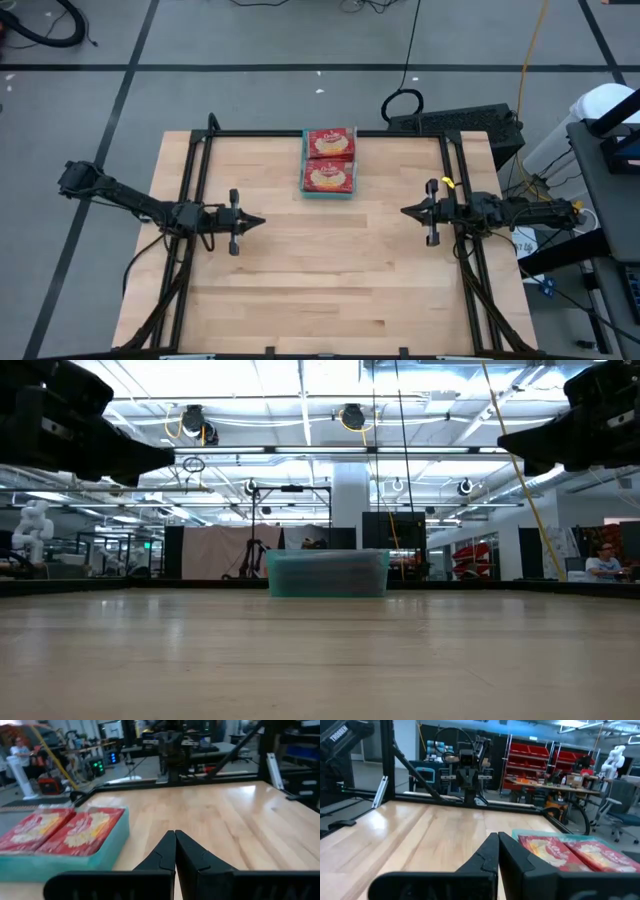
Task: Sort popcorn bags into baskets
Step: Return to Home Position
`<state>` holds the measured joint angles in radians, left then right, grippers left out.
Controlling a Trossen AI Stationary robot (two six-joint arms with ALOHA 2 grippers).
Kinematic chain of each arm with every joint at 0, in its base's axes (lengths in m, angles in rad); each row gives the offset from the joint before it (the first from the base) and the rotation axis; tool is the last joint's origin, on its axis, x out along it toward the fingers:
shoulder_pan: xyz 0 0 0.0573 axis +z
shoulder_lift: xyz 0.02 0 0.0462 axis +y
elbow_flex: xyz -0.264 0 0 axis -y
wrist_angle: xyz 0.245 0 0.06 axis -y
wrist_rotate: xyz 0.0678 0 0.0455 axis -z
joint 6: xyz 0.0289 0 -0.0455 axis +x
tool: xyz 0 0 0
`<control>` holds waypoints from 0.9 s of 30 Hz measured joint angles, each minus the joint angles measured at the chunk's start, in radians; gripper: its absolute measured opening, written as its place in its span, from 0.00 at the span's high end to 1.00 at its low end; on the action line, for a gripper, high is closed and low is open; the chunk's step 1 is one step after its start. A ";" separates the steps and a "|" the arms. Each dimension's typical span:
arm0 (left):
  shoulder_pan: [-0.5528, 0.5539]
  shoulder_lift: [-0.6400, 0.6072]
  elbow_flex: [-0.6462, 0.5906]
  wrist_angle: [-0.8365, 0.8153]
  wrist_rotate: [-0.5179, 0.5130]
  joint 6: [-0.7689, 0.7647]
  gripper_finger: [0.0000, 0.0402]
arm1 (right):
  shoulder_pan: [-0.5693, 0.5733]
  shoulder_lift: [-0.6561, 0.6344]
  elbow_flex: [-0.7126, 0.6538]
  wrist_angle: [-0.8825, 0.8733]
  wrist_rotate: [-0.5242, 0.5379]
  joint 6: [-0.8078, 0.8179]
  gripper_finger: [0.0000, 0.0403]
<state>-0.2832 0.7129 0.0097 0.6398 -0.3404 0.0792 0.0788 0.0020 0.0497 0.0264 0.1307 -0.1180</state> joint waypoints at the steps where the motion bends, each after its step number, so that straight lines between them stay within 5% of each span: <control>1: 0.000 -0.009 0.000 -0.004 0.013 0.013 0.99 | 0.000 0.000 0.000 -0.006 0.000 -0.003 1.00; 16: 0.144 -0.132 0.000 -0.139 0.289 0.052 0.99 | 0.000 0.018 0.000 0.065 0.002 -0.052 1.00; 27: 0.153 -0.312 0.000 -0.336 0.295 0.007 0.99 | 0.000 0.018 0.000 0.071 0.001 -0.052 1.00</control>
<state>-0.1298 0.4011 0.0097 0.3037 -0.0452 0.0865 0.0788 0.0201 0.0502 0.0979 0.1314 -0.1696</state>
